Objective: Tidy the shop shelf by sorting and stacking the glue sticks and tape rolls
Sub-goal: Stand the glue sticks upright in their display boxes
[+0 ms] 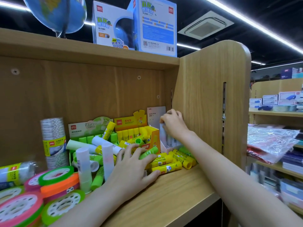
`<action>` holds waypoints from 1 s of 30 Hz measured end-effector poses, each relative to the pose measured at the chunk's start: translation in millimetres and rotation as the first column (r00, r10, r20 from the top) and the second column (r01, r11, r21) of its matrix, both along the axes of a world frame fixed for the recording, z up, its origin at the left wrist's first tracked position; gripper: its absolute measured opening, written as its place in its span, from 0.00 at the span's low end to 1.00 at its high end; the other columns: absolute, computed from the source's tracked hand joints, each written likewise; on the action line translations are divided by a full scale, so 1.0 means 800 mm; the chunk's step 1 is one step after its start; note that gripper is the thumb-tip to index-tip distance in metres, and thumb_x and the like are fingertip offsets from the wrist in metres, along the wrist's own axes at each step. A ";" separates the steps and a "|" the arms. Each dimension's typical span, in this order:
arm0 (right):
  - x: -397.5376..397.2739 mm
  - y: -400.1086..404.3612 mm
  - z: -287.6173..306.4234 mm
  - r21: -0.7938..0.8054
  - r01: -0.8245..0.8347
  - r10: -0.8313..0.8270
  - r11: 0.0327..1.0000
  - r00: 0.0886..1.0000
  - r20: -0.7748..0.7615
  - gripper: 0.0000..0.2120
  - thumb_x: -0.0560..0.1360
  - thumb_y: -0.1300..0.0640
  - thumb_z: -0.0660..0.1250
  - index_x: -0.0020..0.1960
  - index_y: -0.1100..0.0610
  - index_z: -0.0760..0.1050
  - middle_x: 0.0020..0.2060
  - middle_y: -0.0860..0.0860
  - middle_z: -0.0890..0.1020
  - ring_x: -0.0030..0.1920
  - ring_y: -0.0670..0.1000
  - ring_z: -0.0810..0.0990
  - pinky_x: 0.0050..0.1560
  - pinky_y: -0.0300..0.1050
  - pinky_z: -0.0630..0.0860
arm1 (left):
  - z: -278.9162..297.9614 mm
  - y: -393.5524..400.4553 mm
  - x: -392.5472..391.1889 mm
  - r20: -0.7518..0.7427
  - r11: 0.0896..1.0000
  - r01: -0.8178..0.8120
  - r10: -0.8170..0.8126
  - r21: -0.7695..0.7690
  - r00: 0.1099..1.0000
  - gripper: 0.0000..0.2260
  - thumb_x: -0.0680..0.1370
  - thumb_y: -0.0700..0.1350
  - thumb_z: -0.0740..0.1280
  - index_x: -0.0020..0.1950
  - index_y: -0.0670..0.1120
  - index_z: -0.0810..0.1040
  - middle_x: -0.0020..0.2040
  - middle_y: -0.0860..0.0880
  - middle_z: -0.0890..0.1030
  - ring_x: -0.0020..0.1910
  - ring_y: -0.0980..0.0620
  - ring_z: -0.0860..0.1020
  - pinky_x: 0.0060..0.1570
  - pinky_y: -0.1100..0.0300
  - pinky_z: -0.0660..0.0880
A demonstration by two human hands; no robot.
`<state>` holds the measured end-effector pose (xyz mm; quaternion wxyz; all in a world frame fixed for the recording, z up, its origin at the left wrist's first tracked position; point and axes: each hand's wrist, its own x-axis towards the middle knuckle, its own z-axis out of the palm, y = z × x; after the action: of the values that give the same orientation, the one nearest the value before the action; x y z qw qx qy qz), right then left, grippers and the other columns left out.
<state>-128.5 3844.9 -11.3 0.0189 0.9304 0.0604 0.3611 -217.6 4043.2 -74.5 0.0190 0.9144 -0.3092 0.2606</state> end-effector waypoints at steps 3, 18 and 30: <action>0.005 -0.001 -0.003 -0.024 0.046 -0.046 0.999 0.999 -0.018 0.14 0.76 0.69 0.56 0.57 0.60 0.74 0.55 0.54 0.78 0.62 0.55 0.66 0.65 0.52 0.56 | -0.001 0.001 0.001 -0.013 1.000 -0.023 0.023 0.018 1.000 0.40 0.61 0.69 0.32 0.71 0.64 0.59 0.71 0.58 0.60 0.73 0.52 0.48 0.69 0.53 0.48; -0.091 0.036 0.032 0.168 -0.398 0.415 0.902 0.906 -0.078 0.13 0.77 0.67 0.59 0.55 0.62 0.79 0.55 0.55 0.81 0.59 0.52 0.74 0.54 0.29 0.59 | 0.003 -0.001 -0.006 0.014 0.995 0.011 -0.012 0.099 1.000 0.42 0.62 0.66 0.31 0.74 0.56 0.57 0.74 0.51 0.60 0.73 0.51 0.53 0.69 0.50 0.51; -0.170 0.054 -0.057 0.413 -0.256 0.387 0.874 0.881 -0.273 0.14 0.80 0.65 0.55 0.63 0.60 0.73 0.62 0.55 0.76 0.63 0.54 0.72 0.57 0.38 0.64 | -0.001 0.010 -0.032 0.386 0.985 -0.020 -0.049 0.173 0.921 0.19 0.60 0.60 0.74 0.42 0.48 0.84 0.38 0.50 0.82 0.43 0.50 0.81 0.49 0.58 0.75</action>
<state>-264.5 3888.4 -56.9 -0.2265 0.9425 0.1511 0.1939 -243.1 4051.0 -75.3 -0.1204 0.8403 -0.3352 0.4087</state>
